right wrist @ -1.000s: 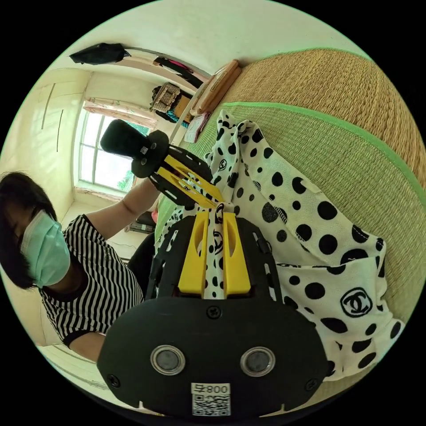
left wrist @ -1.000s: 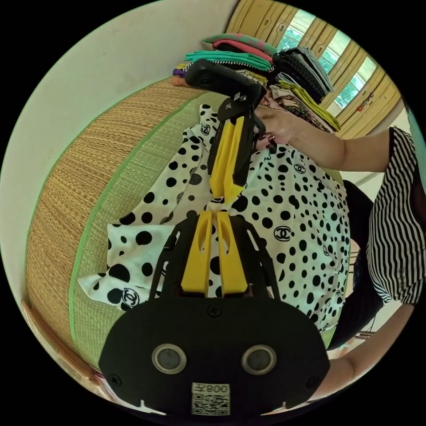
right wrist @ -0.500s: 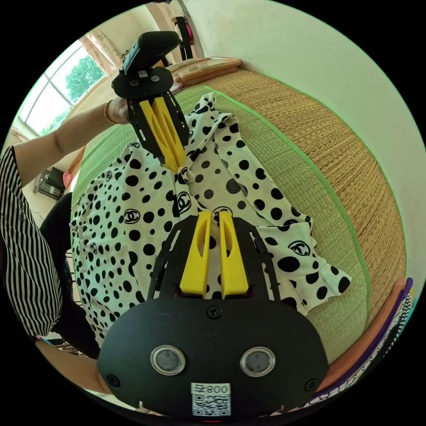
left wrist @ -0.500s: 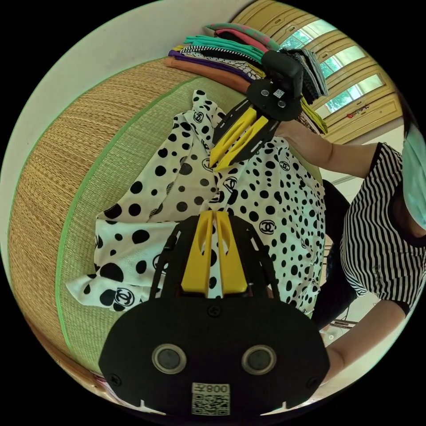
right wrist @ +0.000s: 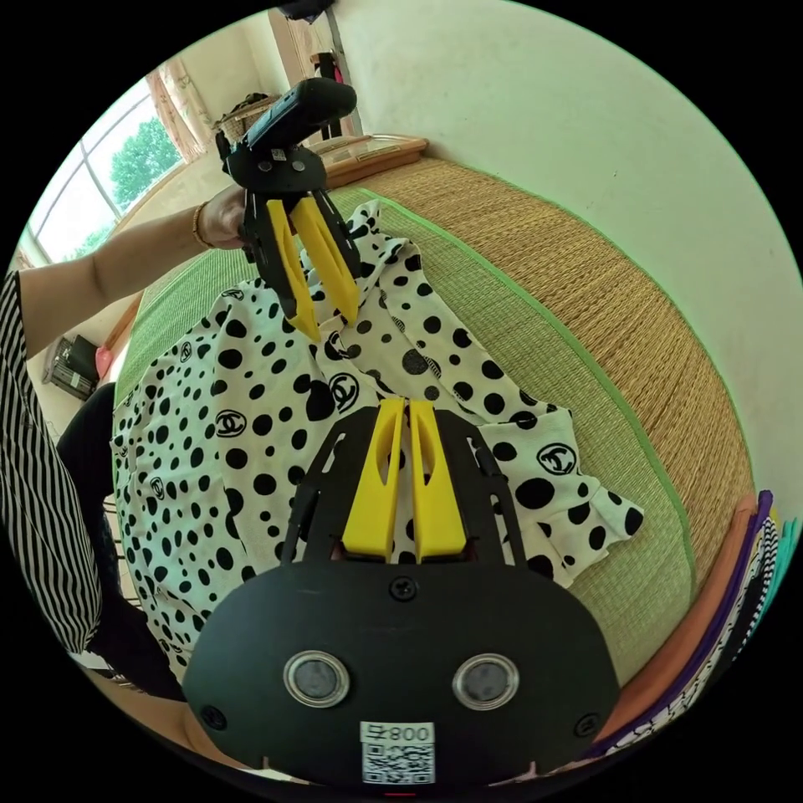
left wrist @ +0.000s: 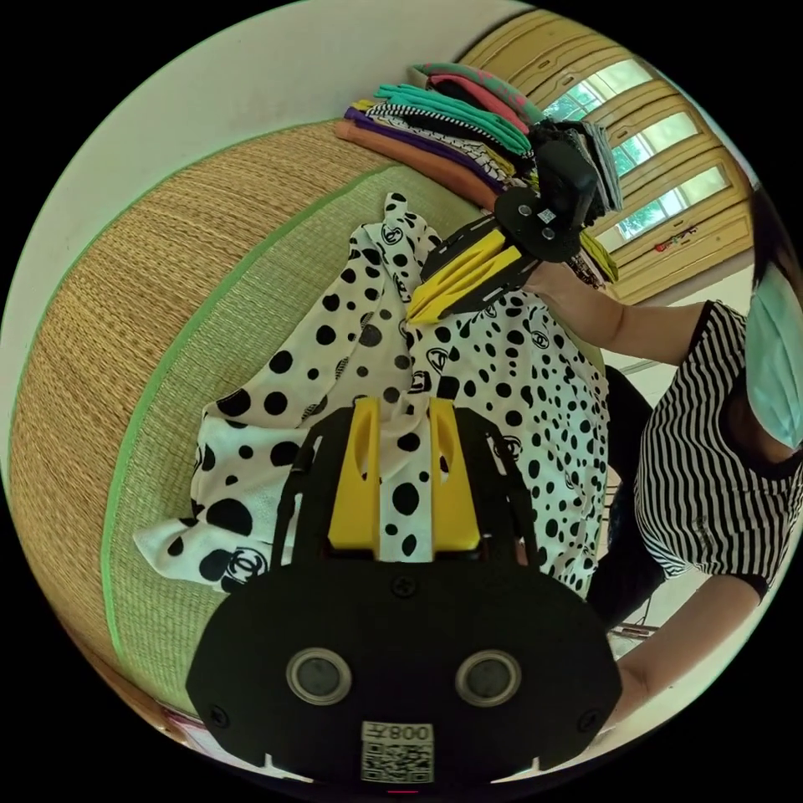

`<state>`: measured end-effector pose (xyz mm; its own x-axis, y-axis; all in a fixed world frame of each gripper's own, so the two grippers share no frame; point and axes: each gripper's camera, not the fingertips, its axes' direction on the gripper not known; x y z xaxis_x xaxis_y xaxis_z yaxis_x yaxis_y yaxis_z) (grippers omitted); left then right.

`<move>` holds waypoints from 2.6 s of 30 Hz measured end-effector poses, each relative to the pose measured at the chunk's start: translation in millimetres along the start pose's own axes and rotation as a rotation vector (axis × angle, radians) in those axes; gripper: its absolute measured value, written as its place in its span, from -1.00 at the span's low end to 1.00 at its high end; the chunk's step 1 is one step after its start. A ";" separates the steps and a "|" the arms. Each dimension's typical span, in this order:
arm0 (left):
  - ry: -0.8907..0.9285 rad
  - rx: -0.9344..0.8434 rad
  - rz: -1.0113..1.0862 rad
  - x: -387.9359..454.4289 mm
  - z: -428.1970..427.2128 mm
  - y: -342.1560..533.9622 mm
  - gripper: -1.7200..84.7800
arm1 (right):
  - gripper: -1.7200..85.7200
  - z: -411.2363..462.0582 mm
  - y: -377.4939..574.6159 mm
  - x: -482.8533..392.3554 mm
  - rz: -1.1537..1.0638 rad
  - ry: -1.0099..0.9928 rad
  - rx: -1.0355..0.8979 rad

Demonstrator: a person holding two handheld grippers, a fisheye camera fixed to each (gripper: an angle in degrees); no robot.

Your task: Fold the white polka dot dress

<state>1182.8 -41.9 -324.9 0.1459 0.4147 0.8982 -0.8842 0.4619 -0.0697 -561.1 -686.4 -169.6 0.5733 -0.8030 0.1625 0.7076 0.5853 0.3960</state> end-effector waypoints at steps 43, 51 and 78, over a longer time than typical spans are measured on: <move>0.121 0.113 -0.204 -27.1 41.8 9.7 -0.88 | -0.94 -75.1 85.6 66.5 0.200 -0.071 0.128; -0.059 0.198 -0.165 12.4 28.1 22.6 -0.75 | -0.96 -68.3 103.4 82.0 0.287 -0.030 0.124; 0.060 0.221 -0.183 16.3 65.4 -3.7 -0.77 | -0.96 -69.7 124.7 102.3 0.345 -0.069 0.176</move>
<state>1159.4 -88.1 -281.6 0.3318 0.3895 0.8592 -0.9152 0.3537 0.1931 -385.4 -687.8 -166.6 0.7321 -0.5714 0.3710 0.3930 0.7990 0.4551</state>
